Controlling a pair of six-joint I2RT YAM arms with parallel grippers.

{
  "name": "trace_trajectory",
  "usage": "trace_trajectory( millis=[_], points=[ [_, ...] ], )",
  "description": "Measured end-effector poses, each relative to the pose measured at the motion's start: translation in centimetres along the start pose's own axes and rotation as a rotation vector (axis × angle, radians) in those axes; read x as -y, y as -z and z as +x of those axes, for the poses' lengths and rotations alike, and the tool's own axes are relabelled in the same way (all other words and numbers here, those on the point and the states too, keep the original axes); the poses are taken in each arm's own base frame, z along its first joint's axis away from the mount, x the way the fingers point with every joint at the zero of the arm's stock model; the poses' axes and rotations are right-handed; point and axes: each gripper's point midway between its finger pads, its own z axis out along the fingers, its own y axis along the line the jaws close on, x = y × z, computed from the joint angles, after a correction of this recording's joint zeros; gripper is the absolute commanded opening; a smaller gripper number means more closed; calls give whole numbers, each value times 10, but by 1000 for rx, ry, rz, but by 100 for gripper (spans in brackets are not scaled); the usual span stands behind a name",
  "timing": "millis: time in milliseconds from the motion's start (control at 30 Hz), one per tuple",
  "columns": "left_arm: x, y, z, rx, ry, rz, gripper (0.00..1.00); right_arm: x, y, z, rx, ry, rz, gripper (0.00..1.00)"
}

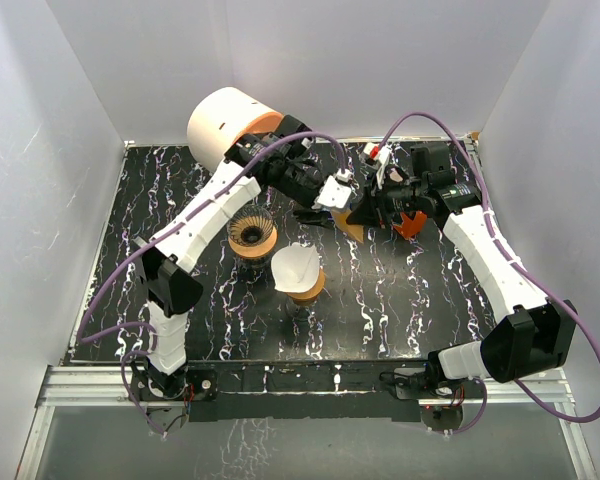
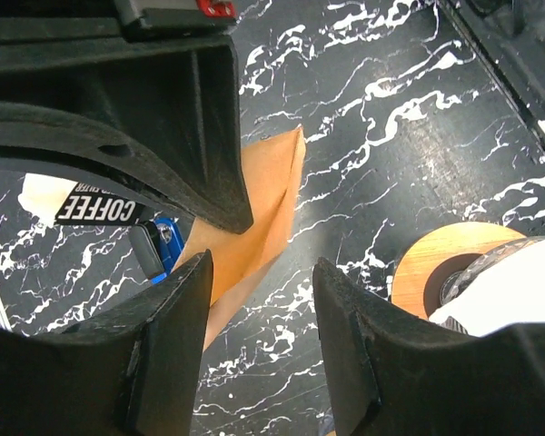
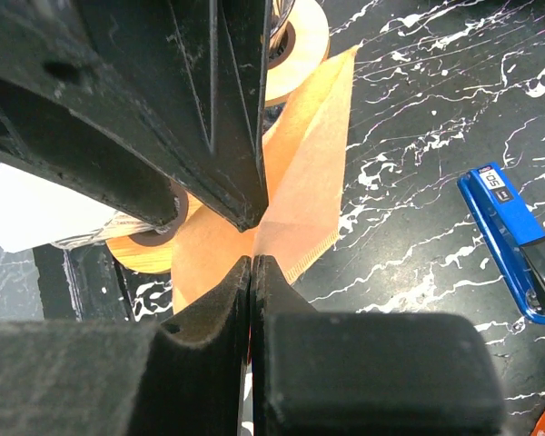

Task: Place the coffee filter in the dripper
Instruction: Pick up the coffee filter from the coffee filter holder.

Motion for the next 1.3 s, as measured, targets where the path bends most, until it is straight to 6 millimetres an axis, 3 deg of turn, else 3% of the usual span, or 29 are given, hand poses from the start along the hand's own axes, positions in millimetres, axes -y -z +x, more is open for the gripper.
trace_trajectory(
  millis=[233,567,1100,1300],
  points=[
    [10,-10,11,-96,-47,33,45,1,-3,8,-29,-33,-11,0],
    [15,-11,22,-210,-104,43,40,4,-5,11,-48,-49,-20,0],
    [17,-12,23,-266,-107,37,3,5,-2,2,-36,-22,1,0],
    [20,-13,22,-256,-57,34,0,12,4,-6,-19,10,69,0]
  ],
)
